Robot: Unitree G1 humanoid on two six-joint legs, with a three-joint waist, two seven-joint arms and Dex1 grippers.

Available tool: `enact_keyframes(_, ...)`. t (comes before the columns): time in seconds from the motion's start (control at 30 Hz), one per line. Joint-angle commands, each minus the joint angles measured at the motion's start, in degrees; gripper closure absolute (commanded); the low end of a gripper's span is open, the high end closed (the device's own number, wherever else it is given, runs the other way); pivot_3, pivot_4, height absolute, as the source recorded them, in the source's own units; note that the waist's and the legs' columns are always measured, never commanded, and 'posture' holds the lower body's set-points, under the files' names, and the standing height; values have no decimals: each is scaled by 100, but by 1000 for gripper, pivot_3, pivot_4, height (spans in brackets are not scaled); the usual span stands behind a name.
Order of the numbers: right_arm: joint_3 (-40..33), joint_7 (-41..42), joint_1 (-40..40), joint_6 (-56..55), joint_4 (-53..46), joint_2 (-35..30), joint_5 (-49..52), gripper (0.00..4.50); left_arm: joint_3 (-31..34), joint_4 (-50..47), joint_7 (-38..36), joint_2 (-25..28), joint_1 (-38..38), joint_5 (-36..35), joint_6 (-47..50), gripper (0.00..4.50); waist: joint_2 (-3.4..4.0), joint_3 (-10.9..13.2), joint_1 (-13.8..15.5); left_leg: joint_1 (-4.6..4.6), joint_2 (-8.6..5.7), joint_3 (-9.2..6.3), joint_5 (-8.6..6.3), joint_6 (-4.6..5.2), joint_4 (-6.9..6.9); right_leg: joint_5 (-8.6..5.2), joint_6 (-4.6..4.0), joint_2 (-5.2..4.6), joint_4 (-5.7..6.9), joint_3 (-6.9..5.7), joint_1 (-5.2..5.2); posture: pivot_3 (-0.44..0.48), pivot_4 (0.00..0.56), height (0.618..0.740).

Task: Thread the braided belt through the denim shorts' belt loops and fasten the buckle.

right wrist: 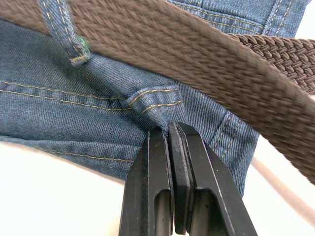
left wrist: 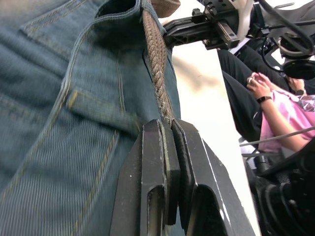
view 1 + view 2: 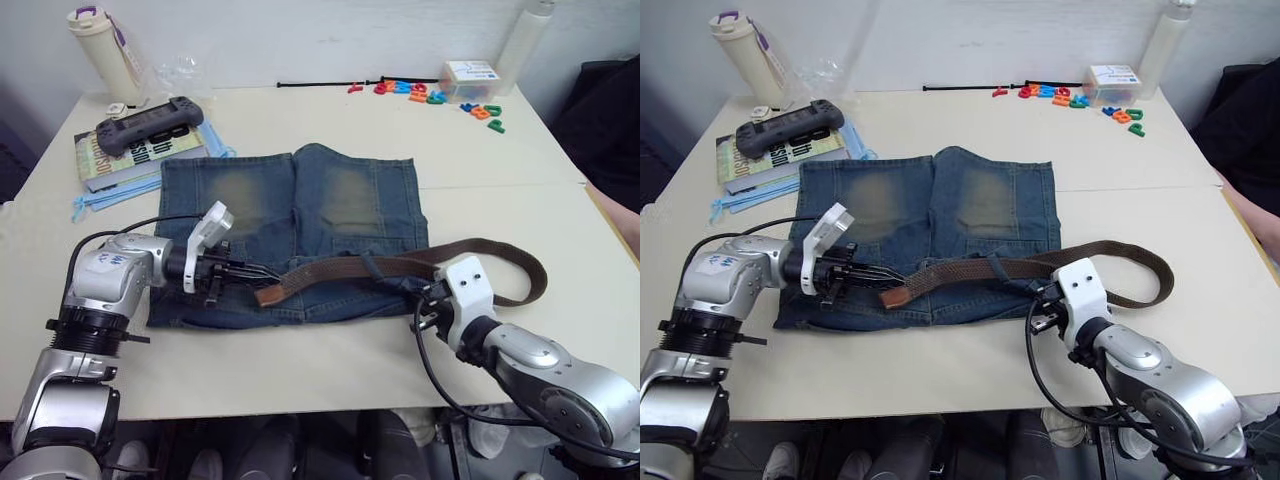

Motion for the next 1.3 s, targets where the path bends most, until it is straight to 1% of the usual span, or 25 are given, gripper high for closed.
enact_keyframes(0.03, -288, -30, 18, 66, 24, 41, -228, 4404, 292, 136, -178, 264, -182, -130, -27, 4500, 0, 0, 8, -1, 0, 0, -1, 2, 1, 0, 0, 0, -1, -1, 0, 0, 150, 657)
enact_keyframes(0.17, -342, 21, 63, 114, 58, 23, -343, 4404, 315, 91, -175, 239, -152, -169, -25, 4500, 0, 0, 7, -1, 0, 0, -1, 2, 0, 0, 0, -1, -4, -1, 1, 0, 150, 657)
enact_keyframes(0.3, -481, 132, 1, 176, 17, -17, -361, 4404, 363, -111, -79, 99, -84, -305, 123, 4500, 0, 0, 9, -3, 0, 0, -2, 3, 1, 0, 0, -1, -4, -2, 1, 0, 150, 657)
enact_keyframes(0.4, -647, 248, -27, 260, -66, 119, -147, 4404, 364, -160, -31, 68, -45, -327, 133, 4500, 0, 0, 3, -3, 0, 0, -2, 3, 1, 0, 0, -1, -3, -1, 0, 0, 150, 657)
enact_keyframes(0.47, -945, 250, -47, 357, -150, 271, 62, 4404, 381, -186, 7, 53, -30, -356, 161, 4500, 0, 0, 3, -3, 0, 0, -2, 3, 1, 0, 0, 0, -2, -1, 0, 0, 150, 657)
enact_keyframes(0.57, -1449, 254, -18, 480, -251, 459, 423, 3476, 411, -262, 98, 18, -6, -406, 216, 4500, 0, 0, 4, -3, 0, 0, -2, 3, 1, 0, 0, 0, -2, -1, -1, 0, 150, 657)
enact_keyframes(0.67, -2016, 300, -43, 730, -436, 433, 985, 2048, 481, -471, 249, -64, 40, -535, 370, 4500, 0, 0, 0, -3, 0, 0, -2, 3, 1, 0, 0, 0, -1, -1, -1, 0, 150, 657)
enact_keyframes(0.7, -2267, 331, -70, 799, -488, 385, 1343, 1635, 511, -542, 316, -109, 51, -582, 426, 4500, 0, 0, -4, -2, 0, 0, -2, 3, 0, 0, 0, 0, -1, 0, -1, 0, 150, 657)
enact_keyframes(0.73, -2479, 357, -92, 836, -520, 338, 1693, 1086, 530, -594, 376, -144, 60, -623, 467, 4500, 0, 0, -5, -2, 1, -1, -2, 3, 0, 0, 0, 1, -1, 0, -1, 0, 150, 657)
enact_keyframes(0.8, -2978, 323, -86, 771, -534, 82, 2773, 101, 571, -709, 529, -248, 81, -713, 562, 4500, 0, 0, -7, -2, 1, 0, -2, 3, 0, 0, 0, 0, -1, 0, 0, 0, 150, 657)
enact_keyframes(0.83, -3077, 235, -67, 641, -528, -91, 3445, 36, 585, -758, 583, -288, 91, -746, 604, 4500, 1, 0, -5, -2, 1, 0, -2, 3, 0, 0, 0, 0, 0, 1, 0, 0, 150, 657)
enact_keyframes(0.87, -3014, 39, -59, 374, -539, -293, 4313, 36, 595, -809, 628, -321, 107, -781, 635, 4500, 1, 0, -8, -2, 1, 0, -2, 3, 1, 0, 0, -1, 0, 1, 0, 0, 150, 657)
enact_keyframes(0.93, -2509, -580, -164, -302, -562, -540, 5807, 36, 596, -879, 702, -363, 120, -832, 694, 4500, 1, 0, -33, -1, 4, 0, -2, 3, 1, 0, 0, -2, 0, 2, 1, 0, 150, 657)
enact_keyframes(0.97, -2168, -932, -288, -636, -551, -551, 6302, 36, 593, -898, 730, -376, 118, -850, 714, 4500, 0, 0, -51, -1, 7, 0, -2, 3, 0, 0, 0, -1, 0, 2, 1, 0, 150, 657)
enact_keyframes(1.03, -1303, -1732, -564, -1326, -367, -191, 7020, 36, 584, -905, 776, -413, 89, -881, 737, 4500, 0, 0, -87, 0, 11, 0, 0, 0, 2, 0, -1, -2, 1, 2, 2, 0, 150, 657)
enact_keyframes(1.1, -484, -2218, -720, -1540, -134, 72, 7157, 36, 585, -914, 809, -440, 58, -920, 771, 4500, -4, -2, -113, 0, 12, 0, 0, -2, 4, 0, -1, -2, 1, 2, 4, 0, 150, 657)
enact_keyframes(1.13, -216, -2317, -775, -1578, -50, 146, 7127, 36, 583, -921, 819, -447, 47, -932, 775, 4500, -4, -2, -121, 0, 11, 0, 1, -2, 4, 0, -1, -3, 3, 2, 3, 0, 150, 657)
enact_keyframes(1.2, 143, -2498, -856, -1752, 258, 387, 7050, 36, 584, -931, 844, -455, 12, -964, 808, 4500, -4, -2, -133, -7, 8, 0, -1, 1, 7, -1, -1, -2, 3, 4, -4, 0, 150, 657)
enact_keyframes(1.3, 486, -2442, -1040, -1891, 703, 778, 6782, 36, 621, -1012, 881, -445, 27, -1039, 874, 4500, -4, -2, -137, -7, 2, 0, -3, 5, 13, 0, 0, -1, 3, 3, -3, 0, 150, 657)
